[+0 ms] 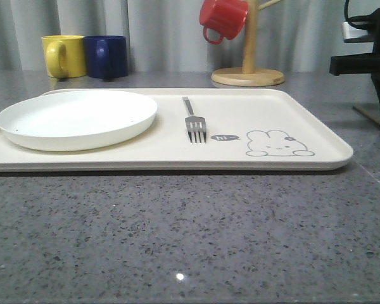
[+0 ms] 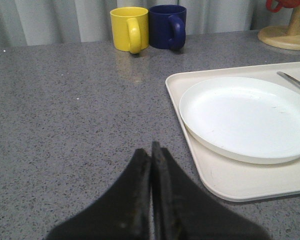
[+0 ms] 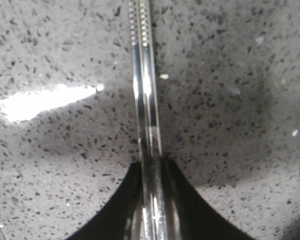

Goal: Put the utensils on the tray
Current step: 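Move the right gripper back and grasp the metal chopsticks, then lower the chopsticks onto the tray beside the fork and release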

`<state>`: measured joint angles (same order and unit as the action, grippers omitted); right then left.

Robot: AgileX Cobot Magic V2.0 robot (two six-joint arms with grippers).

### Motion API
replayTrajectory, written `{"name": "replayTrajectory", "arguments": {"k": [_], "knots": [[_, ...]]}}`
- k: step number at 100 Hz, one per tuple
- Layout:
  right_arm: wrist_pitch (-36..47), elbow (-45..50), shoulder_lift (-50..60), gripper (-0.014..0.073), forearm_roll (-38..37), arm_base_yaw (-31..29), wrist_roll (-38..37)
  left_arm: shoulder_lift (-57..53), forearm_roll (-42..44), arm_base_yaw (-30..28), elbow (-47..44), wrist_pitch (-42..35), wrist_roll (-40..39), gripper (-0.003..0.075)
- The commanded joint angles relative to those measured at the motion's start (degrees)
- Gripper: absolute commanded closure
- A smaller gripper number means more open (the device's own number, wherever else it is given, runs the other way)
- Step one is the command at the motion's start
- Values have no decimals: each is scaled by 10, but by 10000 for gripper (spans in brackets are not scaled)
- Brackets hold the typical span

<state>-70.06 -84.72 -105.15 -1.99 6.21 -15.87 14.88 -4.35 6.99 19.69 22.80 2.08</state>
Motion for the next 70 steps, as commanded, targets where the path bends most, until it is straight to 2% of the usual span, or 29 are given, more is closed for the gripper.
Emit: {"name": "replayTrajectory", "arguments": {"k": [1, 32, 48, 70], "knots": [[-14, -12, 32, 661, -10, -2, 5, 5, -1, 3, 14, -41, 1, 739], [-13, -53, 114, 661, -10, 48, 5, 5, -1, 3, 14, -41, 1, 739], [-5, -84, 114, 661, 4, 106, 2, 5, -1, 3, 14, -41, 1, 739], [21, -102, 77, 661, 33, 171, -43, 5, -1, 3, 14, -41, 1, 739]]}}
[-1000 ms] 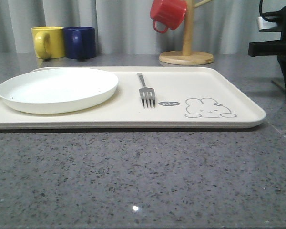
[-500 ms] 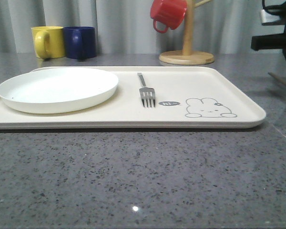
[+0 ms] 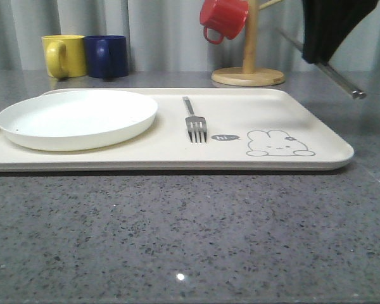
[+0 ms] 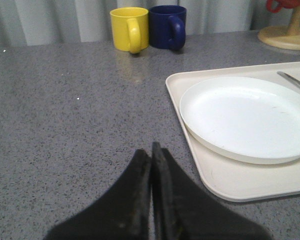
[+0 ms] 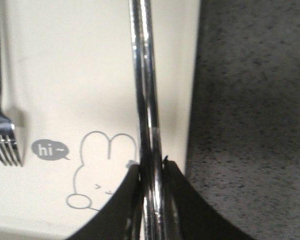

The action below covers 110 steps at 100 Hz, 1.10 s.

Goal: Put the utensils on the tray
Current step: 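Lower the chopsticks onto the tray beside the fork and release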

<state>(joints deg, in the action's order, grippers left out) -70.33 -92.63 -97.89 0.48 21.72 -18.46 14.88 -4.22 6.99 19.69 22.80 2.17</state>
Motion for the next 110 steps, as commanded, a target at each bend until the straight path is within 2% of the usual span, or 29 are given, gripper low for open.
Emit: {"name": "replayTrajectory", "arguments": {"k": [1, 29, 67, 76, 97, 110], "knots": [[25, -24, 0, 661, 10, 19, -21, 5, -3, 3, 14, -41, 0, 739], [114, -31, -56, 661, 20, 47, -101, 5, -3, 3, 14, -41, 0, 739], [131, -31, -83, 654, 21, 47, -101, 5, -3, 3, 14, -41, 0, 739], [132, -31, -83, 592, 21, 47, -101, 5, -3, 3, 14, -41, 0, 739], [137, -31, -83, 328, 20, 47, -101, 5, -3, 3, 14, -41, 0, 739], [142, -31, -82, 283, 18, 47, -101, 5, -3, 3, 14, -41, 0, 739]]}}
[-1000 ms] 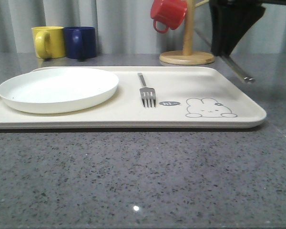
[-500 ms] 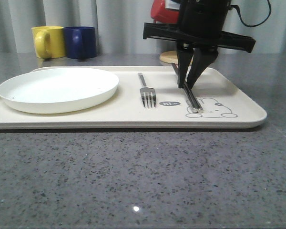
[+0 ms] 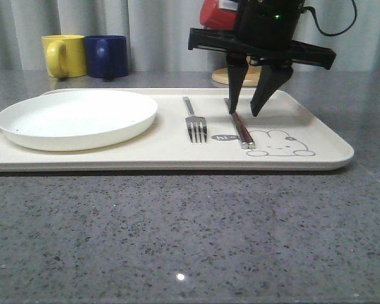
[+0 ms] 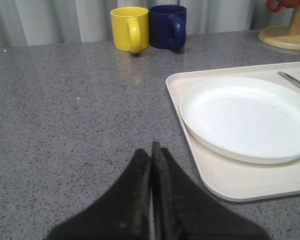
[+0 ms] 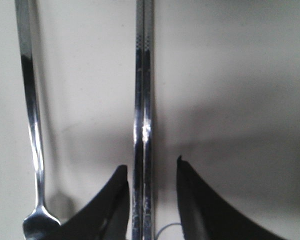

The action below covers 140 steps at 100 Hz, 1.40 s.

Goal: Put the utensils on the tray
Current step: 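Lower the chopsticks onto the tray beside the fork and release, then move the right gripper back and grasp the silver spoon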

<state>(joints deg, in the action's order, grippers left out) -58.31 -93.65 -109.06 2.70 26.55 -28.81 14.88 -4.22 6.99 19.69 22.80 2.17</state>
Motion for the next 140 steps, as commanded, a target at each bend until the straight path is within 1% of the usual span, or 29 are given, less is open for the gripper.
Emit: {"name": "replayTrajectory", "arguments": {"k": [1, 16, 32, 42, 58, 83, 107, 126, 140], "knots": [[21, -21, 30, 284, -5, -1, 2, 5, -3, 3, 14, -41, 0, 739], [16, -21, 50, 284, -18, -1, 4, 5, -3, 3, 14, -41, 0, 739], [-21, -21, 99, 284, -88, -8, 16, 5, -3, 3, 14, -41, 0, 739], [-41, -21, 128, 281, -104, -30, 50, 5, -3, 3, 14, -41, 0, 739], [-85, -18, 159, 281, -104, -93, 100, 5, -3, 3, 14, -41, 0, 739], [-150, -15, 168, 281, -95, -200, 173, 5, -3, 3, 14, -41, 0, 739], [-148, 39, 168, 281, -27, -306, 232, 5, -3, 3, 14, -41, 0, 739], [-125, 101, 159, 281, -13, -357, 263, 5, -3, 3, 14, -41, 0, 739], [-105, 117, 145, 281, -4, -367, 269, 5, -3, 3, 14, -41, 0, 739]]}}
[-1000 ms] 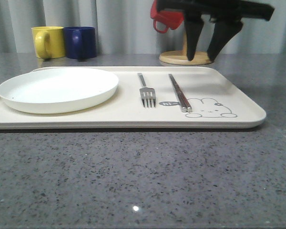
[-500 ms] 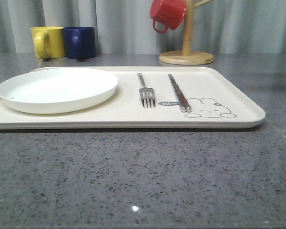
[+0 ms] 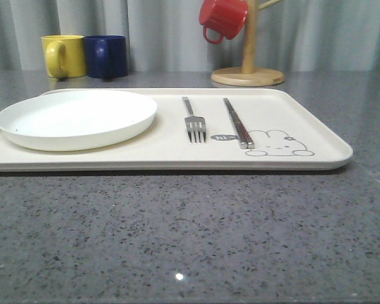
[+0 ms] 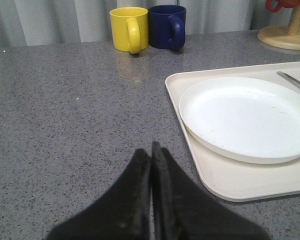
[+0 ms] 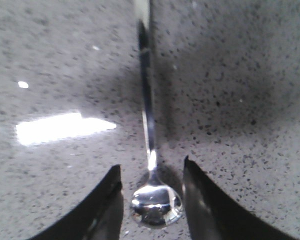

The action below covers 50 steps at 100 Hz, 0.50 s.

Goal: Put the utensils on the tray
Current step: 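Move the right gripper back and grasp the silver spoon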

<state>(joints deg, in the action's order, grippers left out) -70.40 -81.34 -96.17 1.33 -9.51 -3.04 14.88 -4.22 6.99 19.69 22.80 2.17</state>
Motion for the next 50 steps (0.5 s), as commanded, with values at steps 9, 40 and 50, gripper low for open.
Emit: {"name": "replayTrajectory", "arguments": {"k": [9, 40, 50], "knots": [[19, -6, 7, 281, 11, -6, 12, 5, -3, 3, 14, -41, 0, 739], [25, -6, -27, 286, 18, -6, 12, 5, -3, 3, 14, -41, 0, 739], [29, -6, -29, 344, 19, -6, 12, 5, -3, 3, 14, -41, 0, 739]]}}
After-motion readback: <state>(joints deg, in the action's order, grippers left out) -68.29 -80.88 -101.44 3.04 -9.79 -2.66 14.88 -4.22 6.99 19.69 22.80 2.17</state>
